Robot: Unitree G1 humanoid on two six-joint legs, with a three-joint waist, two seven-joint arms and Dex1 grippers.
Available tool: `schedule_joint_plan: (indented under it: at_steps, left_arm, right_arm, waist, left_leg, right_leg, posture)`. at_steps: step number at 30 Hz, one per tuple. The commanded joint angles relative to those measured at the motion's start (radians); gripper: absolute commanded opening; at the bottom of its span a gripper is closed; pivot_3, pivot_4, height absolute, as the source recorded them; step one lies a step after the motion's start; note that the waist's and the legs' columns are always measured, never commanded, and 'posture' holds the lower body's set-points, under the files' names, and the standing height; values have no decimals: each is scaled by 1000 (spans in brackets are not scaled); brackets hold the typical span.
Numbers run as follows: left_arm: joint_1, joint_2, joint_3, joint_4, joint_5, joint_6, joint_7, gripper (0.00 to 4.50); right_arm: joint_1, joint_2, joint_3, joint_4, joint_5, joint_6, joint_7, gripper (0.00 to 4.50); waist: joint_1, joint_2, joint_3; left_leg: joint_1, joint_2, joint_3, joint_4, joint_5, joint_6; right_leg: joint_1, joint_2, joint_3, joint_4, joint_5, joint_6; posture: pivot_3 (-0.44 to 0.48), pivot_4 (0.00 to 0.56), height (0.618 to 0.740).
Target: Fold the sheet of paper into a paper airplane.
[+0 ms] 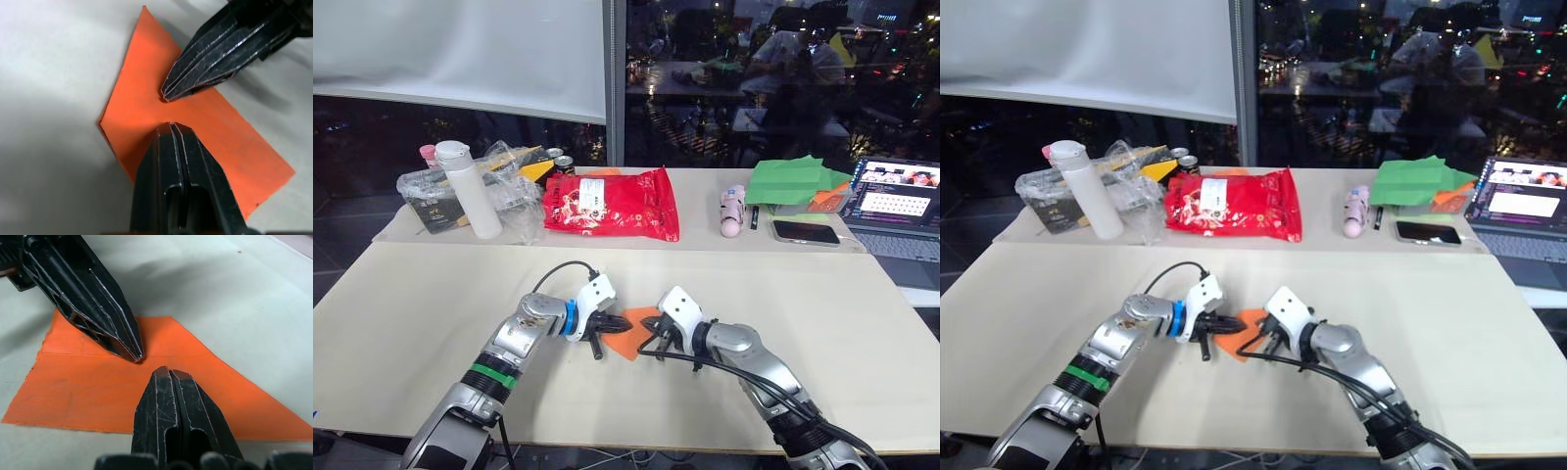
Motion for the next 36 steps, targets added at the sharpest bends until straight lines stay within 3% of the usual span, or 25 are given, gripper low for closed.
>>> schedule_joint_plan:
  at_steps: [1, 3, 4, 8, 14, 16, 19, 28, 29, 36]
  left_arm:
    - [32, 19, -35, 61, 66, -17, 9, 0]
    - [42, 16, -33, 59, 67, -16, 11, 0]
    - [46, 13, -28, 54, 61, -9, 11, 0]
    - [52, 8, -20, 42, 56, -1, 12, 0]
    - [45, -10, -5, 37, 45, 18, 16, 0]
    - [43, -14, 0, 36, 44, 22, 18, 0]
    - [40, -16, 5, 38, 45, 24, 17, 0]
    - [36, -19, 2, 32, 51, 22, 13, 0]
    - [36, -20, 1, 30, 51, 23, 14, 0]
    - [35, -25, -3, 37, 56, 17, 15, 0]
  right_arm:
    - [21, 12, -108, -13, 61, 114, -35, 36]
    - [25, 41, -193, -53, 143, 203, -49, 36]
    - [27, 50, -224, -71, 173, 244, -54, 295]
    - [35, 75, -323, -130, 284, 397, -76, 1600]
    - [2, 63, -302, -92, 243, 337, -115, 3686]
    - [-7, 70, -291, -103, 240, 275, -104, 3955]
    - [-6, 36, -222, -110, 185, 152, -60, 3330]
    - [-22, 29, -207, 109, 112, -57, -62, 218]
    - [-24, 31, -208, 131, 115, -71, -55, 31]
    - [-43, 37, -179, 221, 103, -138, -13, 31]
  waist:
    - [0, 0, 0]
    - [0, 0, 0]
    - [0, 0, 0]
    - [-2, 0, 0]
    - [-6, 1, 0]
    - [-5, 1, 0]
    - [-5, 1, 0]
    - [-4, 1, 0]
    - [-5, 1, 0]
    - [-7, 1, 0]
  left_leg:
    - [0, 0, 0, 0, 0, 0]
    - [0, 0, 0, 0, 0, 0]
    - [0, 0, 0, 0, 0, 0]
    - [0, 0, 0, 0, 0, 0]
    - [0, 0, 0, 0, 0, 0]
    - [0, 0, 0, 0, 0, 0]
    - [-2, 0, 0, 0, 0, 0]
    - [-1, 0, 0, 0, 0, 0]
    - [-1, 0, 0, 0, 0, 0]
    - [0, 0, 0, 0, 0, 0]
  right_leg:
    - [1, 0, 0, 0, 0, 0]
    - [2, 0, 0, 0, 0, 0]
    - [2, 0, 0, 1, 0, 0]
    - [2, 0, 0, 1, 0, 0]
    - [1, 0, 0, 1, 0, 0]
    - [1, 0, 0, 1, 0, 0]
    - [0, 0, 0, 1, 0, 0]
    - [0, 0, 0, 1, 0, 0]
    - [0, 0, 0, 1, 0, 0]
    - [2, 0, 0, 1, 0, 0]
  posture:
    - [0, 150, 719]
    - [0, 150, 719]
    - [0, 150, 719]
    - [0, 150, 719]
    - [0, 150, 719]
    - [0, 150, 719]
    - [0, 150, 719]
    - [0, 150, 719]
    - [0, 150, 719]
    - [0, 150, 719]
